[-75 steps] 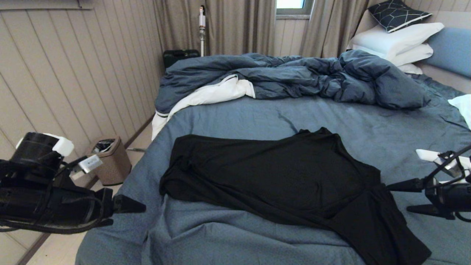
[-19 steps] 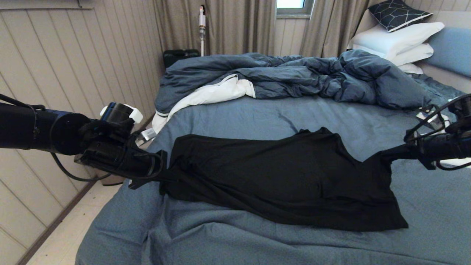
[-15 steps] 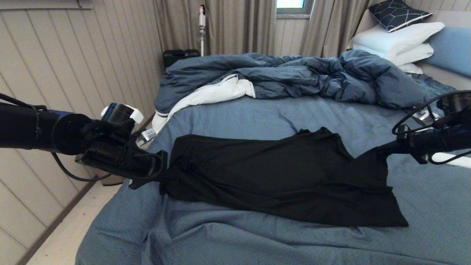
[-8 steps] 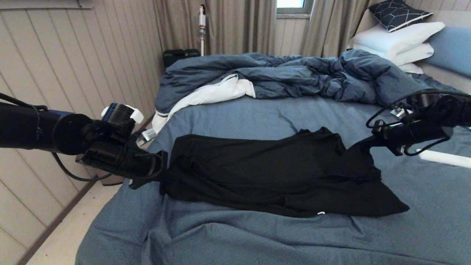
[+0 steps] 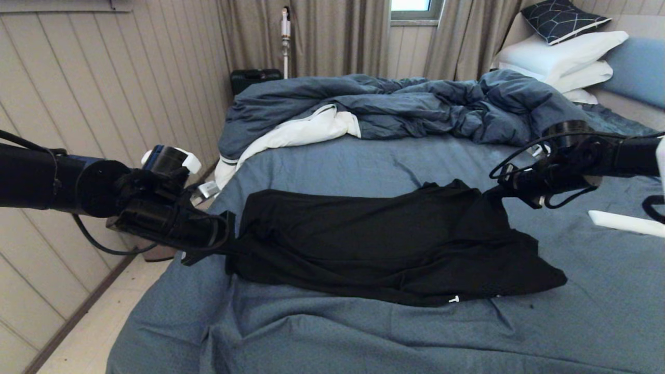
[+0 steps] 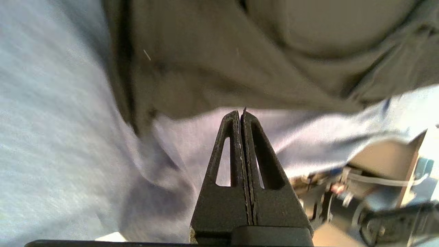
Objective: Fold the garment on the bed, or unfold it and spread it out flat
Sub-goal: Fold the black T-shirt
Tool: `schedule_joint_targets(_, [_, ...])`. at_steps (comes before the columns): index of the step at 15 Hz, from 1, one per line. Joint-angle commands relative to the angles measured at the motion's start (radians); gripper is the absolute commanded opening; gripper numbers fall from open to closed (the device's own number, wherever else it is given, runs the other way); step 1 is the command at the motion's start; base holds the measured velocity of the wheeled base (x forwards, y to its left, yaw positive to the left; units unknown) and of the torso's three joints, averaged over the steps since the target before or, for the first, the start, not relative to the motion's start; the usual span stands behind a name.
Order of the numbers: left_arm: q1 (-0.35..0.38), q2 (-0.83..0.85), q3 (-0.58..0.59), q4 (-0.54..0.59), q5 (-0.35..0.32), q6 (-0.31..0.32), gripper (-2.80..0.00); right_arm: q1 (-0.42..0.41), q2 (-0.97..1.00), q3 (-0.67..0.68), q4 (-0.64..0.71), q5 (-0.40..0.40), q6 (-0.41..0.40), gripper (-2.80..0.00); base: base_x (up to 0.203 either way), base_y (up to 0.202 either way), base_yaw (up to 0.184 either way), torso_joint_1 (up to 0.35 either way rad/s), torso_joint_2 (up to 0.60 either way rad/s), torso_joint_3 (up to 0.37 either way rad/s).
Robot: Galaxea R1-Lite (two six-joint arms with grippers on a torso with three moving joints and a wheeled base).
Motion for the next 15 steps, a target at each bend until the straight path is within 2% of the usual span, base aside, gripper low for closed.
schedule_joint_targets(1, [0.010, 0.000, 0.002, -0.020, -0.003, -0.011, -2.80, 0.008, -0.007, -0.001, -0.030, 0.000, 0.028, -2.80, 0.000, 0.000, 0.000, 0.000, 0.00, 0.000])
schedule_joint_targets(3, [0.011, -0.004, 0.014, -0.078, 0.000, -0.067, -2.80, 0.016, -0.010, -0.001, -0.131, -0.017, 0.118, -2.80, 0.000, 0.000, 0.000, 0.000, 0.00, 0.000])
schedule_joint_targets(4, [0.011, -0.007, 0.017, -0.091, 0.000, -0.075, -2.80, 0.018, -0.009, -0.001, -0.161, -0.036, 0.136, -2.80, 0.000, 0.000, 0.000, 0.000, 0.00, 0.000])
schedule_joint_targets(9, [0.020, -0.008, 0.016, -0.096, -0.002, -0.082, -2.80, 0.039, 0.005, -0.001, -0.169, -0.047, 0.137, -2.80, 0.000, 0.000, 0.000, 0.000, 0.00, 0.000])
schedule_joint_targets(12, [0.020, -0.009, 0.018, -0.094, -0.002, -0.082, -2.80, 0.048, 0.005, -0.001, -0.169, -0.110, 0.128, -2.80, 0.000, 0.000, 0.000, 0.000, 0.00, 0.000])
schedule_joint_targets(15, [0.020, -0.011, 0.019, -0.094, -0.003, -0.082, -2.80, 0.039, -0.007, -0.001, -0.173, -0.112, 0.127, -2.80, 0.000, 0.000, 0.000, 0.000, 0.00, 0.000])
